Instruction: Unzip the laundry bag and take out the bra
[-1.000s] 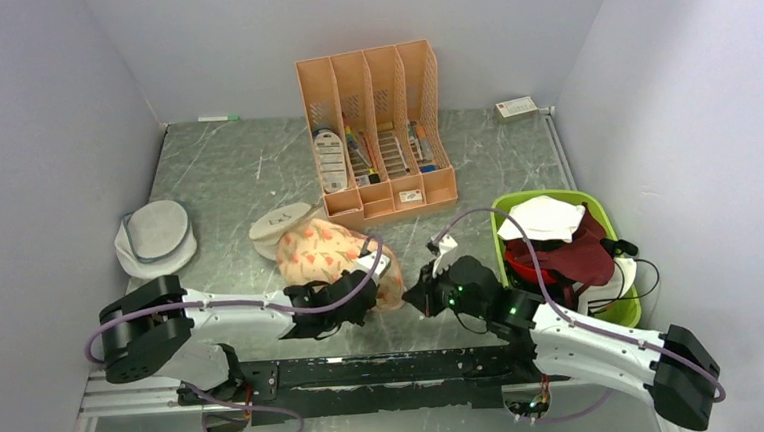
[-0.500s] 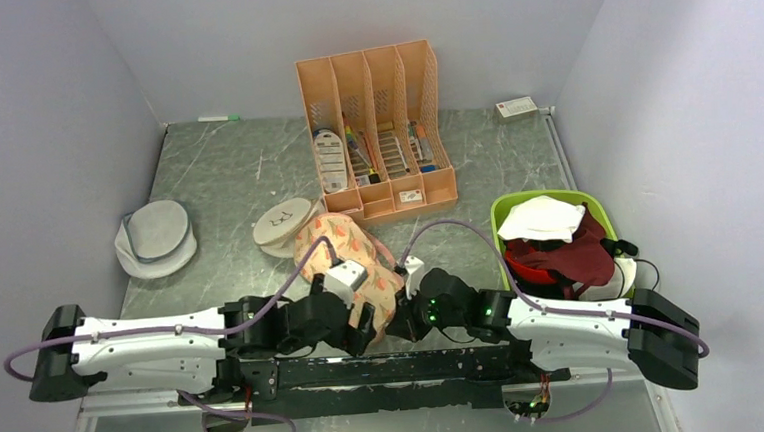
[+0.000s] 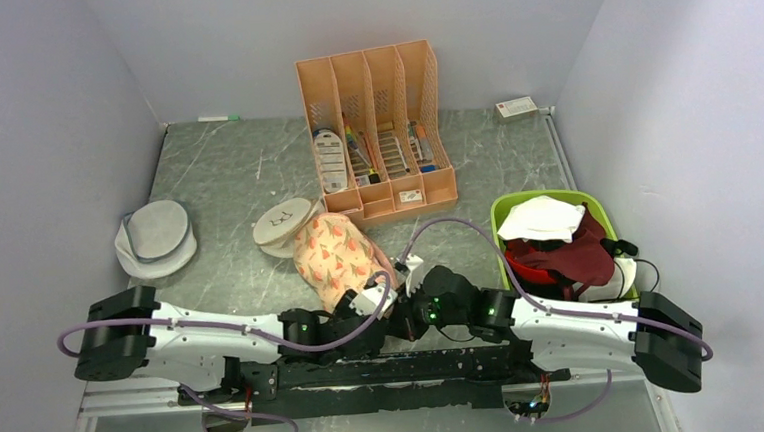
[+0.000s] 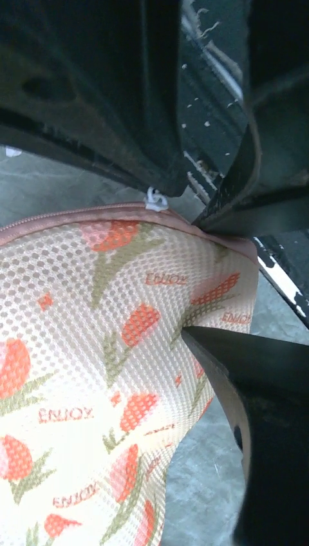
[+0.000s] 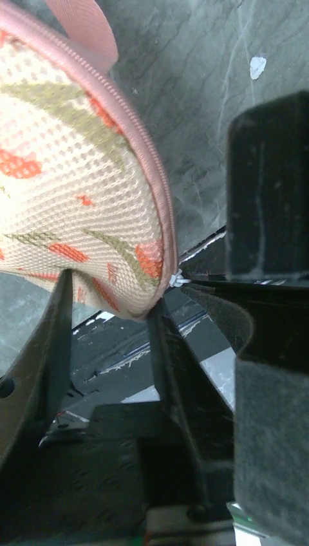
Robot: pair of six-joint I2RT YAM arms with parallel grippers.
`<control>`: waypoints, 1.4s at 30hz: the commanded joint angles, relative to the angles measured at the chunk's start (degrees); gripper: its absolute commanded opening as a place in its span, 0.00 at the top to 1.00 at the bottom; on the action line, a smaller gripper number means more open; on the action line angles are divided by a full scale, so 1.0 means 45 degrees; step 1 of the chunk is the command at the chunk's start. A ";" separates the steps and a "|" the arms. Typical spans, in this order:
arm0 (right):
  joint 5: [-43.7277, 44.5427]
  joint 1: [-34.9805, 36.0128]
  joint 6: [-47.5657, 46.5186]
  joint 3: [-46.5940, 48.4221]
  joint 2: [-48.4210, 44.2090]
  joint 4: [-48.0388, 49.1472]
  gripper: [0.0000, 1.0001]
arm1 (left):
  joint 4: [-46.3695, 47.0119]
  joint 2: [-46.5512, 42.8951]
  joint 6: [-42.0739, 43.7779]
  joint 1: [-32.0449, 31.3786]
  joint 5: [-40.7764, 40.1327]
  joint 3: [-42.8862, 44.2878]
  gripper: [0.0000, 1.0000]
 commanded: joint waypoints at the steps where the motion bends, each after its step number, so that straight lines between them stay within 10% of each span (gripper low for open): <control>1: -0.0101 0.0054 -0.0080 0.0402 -0.0381 -0.0338 1.00 | 0.0613 0.0841 -0.0415 -0.0021 -0.1702 -0.0073 0.49; 7: 0.2882 -0.0596 -0.0702 0.0996 -0.0077 -0.3251 1.00 | -0.0488 -0.0012 -0.1289 -0.0006 -0.1957 -0.0469 0.93; 15: 0.2734 -0.4799 -0.2732 0.1346 0.0577 -0.1773 1.00 | 0.0143 -0.1350 -0.0633 -0.0053 -0.0495 -0.1022 0.93; 21: -0.0091 -0.5453 -0.6590 0.1656 0.2992 0.3869 1.00 | 0.0881 -0.1297 -0.0323 -0.0110 0.0013 -0.1404 0.93; 37: -0.3507 -0.4071 0.0107 0.0121 -0.3393 -0.6747 1.00 | 0.2082 0.1615 -0.0551 0.0015 -0.0922 0.0569 0.92; 42: -0.3341 -0.2322 0.0814 -0.0475 -0.4511 -0.6605 1.00 | -0.0884 0.1380 -0.2337 0.0042 -0.1498 0.1046 0.54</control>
